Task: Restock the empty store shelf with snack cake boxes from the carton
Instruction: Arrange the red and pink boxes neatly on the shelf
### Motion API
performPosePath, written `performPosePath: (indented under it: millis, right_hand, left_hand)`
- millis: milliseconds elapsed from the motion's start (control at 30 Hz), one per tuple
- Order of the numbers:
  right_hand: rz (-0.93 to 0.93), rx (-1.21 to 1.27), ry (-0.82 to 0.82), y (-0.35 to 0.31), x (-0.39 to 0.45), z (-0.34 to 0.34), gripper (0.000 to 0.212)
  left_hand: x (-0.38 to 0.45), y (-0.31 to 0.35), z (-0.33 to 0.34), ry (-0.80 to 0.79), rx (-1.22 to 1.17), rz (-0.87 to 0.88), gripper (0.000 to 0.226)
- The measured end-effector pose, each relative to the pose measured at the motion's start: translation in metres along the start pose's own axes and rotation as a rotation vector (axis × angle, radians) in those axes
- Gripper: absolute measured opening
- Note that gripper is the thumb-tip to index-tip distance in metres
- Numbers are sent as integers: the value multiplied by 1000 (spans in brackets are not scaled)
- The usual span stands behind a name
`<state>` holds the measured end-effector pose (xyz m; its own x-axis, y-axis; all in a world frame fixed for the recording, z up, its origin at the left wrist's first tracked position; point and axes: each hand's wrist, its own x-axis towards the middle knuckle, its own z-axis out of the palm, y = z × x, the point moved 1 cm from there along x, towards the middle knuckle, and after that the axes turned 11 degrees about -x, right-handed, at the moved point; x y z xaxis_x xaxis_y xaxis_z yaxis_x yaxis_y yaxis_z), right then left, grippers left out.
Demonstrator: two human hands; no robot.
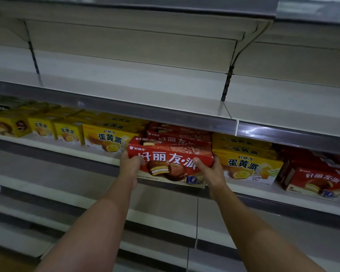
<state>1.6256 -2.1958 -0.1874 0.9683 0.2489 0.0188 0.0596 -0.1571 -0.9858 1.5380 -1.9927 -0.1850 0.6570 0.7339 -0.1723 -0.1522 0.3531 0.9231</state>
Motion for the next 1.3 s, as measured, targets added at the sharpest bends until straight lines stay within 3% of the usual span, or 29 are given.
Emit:
performPosePath:
  millis: [133,233,300,367,467,667,800,933,1033,1100,1200,1300]
  right_hand:
    - [-18,58,55,-3,-23,0,63]
    - [-51,88,157,-14,-36,-7,65]
    - [-80,118,212,-22,-43,-15,65]
    - [-143,105,260,-30,-50,-24,58]
    - [-251,65,289,-48,-63,-34,48]
    - [-301,66,246,-96,-65,-56,29]
    - [-191,-89,357,-130,-53,-73,31]
    - [48,207,261,-157,-40,-84,39]
    - [6,374,257,-167,-29,-84,34]
    - [-27,387,240,-169,-22,-83,34]
    - [-51,217,146,-166,-18,-80,34]
    - [-134,36,215,-159,-11,-77,29]
  left_hand:
    - [-23,0,-7,21,3,18,47]
    - [-42,6,2,45,22,117,57]
    - [-59,12,12,58,13,205,52]
    - [-78,17,20,77,42,327,45]
    - [-100,21,26,158,138,520,56]
    - [-118,59,39,237,289,685,70]
    - [-113,83,55,191,203,628,50]
    - [-99,104,77,73,165,544,54]
    - [-86,115,88,-73,206,517,72]
    - [-76,117,92,-88,294,519,74]
    - [-62,119,97,-21,368,585,72]
    - [-52,119,101,38,334,641,69]
